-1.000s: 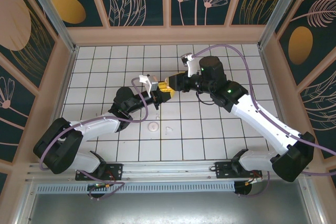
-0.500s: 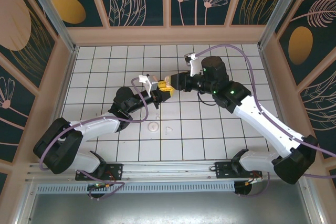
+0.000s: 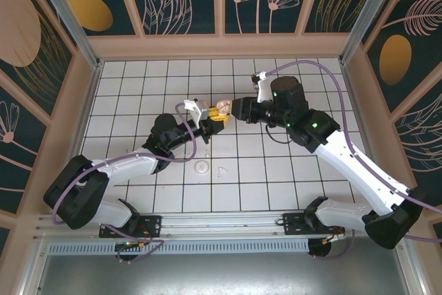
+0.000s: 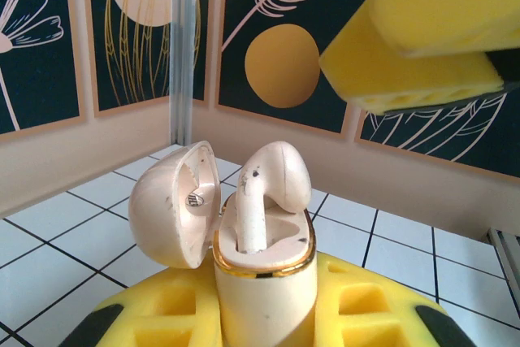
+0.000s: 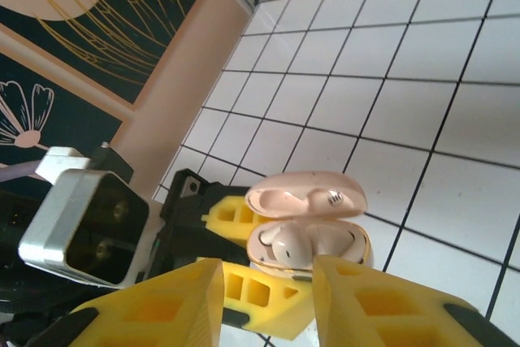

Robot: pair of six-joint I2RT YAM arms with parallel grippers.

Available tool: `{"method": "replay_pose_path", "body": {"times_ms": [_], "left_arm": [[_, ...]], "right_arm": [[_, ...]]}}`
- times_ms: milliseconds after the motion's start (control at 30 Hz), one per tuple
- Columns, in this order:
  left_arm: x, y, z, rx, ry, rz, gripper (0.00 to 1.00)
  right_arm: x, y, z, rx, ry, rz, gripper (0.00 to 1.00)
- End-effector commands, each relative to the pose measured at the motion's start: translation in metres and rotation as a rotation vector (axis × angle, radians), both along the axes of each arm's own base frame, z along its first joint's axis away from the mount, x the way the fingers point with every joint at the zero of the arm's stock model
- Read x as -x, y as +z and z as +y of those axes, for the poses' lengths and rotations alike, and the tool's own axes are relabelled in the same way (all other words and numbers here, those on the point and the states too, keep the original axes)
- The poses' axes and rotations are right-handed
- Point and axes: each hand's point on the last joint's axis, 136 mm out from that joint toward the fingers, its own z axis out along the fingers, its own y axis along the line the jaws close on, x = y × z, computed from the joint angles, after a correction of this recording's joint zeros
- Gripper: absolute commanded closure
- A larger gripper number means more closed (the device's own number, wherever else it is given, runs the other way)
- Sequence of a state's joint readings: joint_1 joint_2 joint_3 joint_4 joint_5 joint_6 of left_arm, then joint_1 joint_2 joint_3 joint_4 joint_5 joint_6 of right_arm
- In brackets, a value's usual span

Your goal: Insert the wireless bluetooth earbuds into the charging case

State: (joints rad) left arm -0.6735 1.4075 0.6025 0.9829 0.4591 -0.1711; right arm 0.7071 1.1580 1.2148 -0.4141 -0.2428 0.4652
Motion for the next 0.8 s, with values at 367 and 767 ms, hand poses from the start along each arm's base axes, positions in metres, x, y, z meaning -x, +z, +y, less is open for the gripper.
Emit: {"method": "replay_pose_path", "body": {"times_ms": [367,767], "left_arm": [[0.001,0.028,0.000,0.038,-0.004,-0.067,0.87],[0.000,0.028,0.000,0.039,-0.004,-0.064,0.87]], "right_arm": [[-0.008,0.000,0.014,0.008,0.020,0.058,0.63],[-0.011,-0.011,0.019,0.043,0.031,0.088,0.69]]}}
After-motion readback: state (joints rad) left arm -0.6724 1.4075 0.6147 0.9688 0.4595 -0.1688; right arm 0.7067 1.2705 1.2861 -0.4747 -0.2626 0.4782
